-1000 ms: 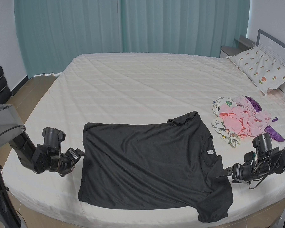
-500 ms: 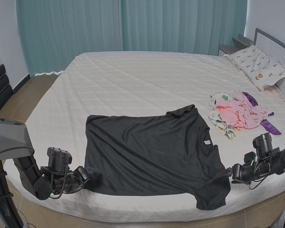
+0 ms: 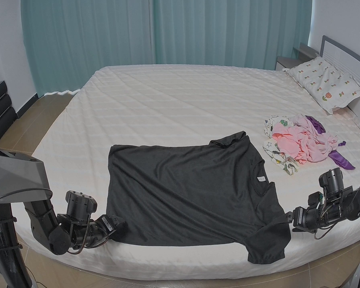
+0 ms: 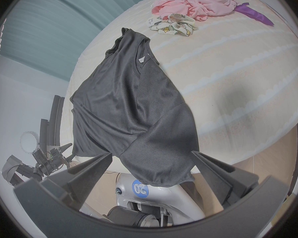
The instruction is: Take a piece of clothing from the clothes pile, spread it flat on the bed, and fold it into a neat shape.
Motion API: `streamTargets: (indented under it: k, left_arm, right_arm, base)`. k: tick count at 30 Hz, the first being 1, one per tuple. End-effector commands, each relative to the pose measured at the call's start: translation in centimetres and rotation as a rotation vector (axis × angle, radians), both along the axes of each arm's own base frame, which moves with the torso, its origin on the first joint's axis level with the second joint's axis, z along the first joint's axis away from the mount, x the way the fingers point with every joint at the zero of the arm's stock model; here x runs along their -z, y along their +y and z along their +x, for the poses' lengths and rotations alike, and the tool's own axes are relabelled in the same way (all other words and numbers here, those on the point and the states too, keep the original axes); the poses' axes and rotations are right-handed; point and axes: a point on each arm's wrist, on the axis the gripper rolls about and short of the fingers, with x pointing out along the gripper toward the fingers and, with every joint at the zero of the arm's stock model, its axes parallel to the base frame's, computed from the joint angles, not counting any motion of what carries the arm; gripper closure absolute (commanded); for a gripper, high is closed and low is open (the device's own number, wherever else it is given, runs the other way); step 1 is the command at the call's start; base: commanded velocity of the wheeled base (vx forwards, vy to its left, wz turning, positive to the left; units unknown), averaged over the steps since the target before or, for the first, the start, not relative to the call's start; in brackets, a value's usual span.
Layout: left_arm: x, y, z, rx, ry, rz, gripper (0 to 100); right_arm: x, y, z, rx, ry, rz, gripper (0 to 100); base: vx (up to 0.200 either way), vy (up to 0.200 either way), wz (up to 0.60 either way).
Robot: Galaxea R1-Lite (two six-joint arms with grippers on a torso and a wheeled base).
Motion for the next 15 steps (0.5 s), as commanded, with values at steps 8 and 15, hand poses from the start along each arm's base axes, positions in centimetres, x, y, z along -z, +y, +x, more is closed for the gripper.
streamTargets:
  k: [8, 15]
  left_arm:
    - [1.0, -0.3, 0.3, -0.006, 0.024, 0.025, 100]
    - [0.4, 0.2, -1.0, -0.014, 0.034, 0.040, 100]
  right_arm:
    - [0.2, 0.0, 0.1, -0.001, 0.006, -0.001, 0]
    - [0.9, -0.1, -0.4, -0.029, 0.025, -0.047, 0]
  base:
    - [0.000, 0.000, 0.00]
    - [0.000, 0.000, 0.00]
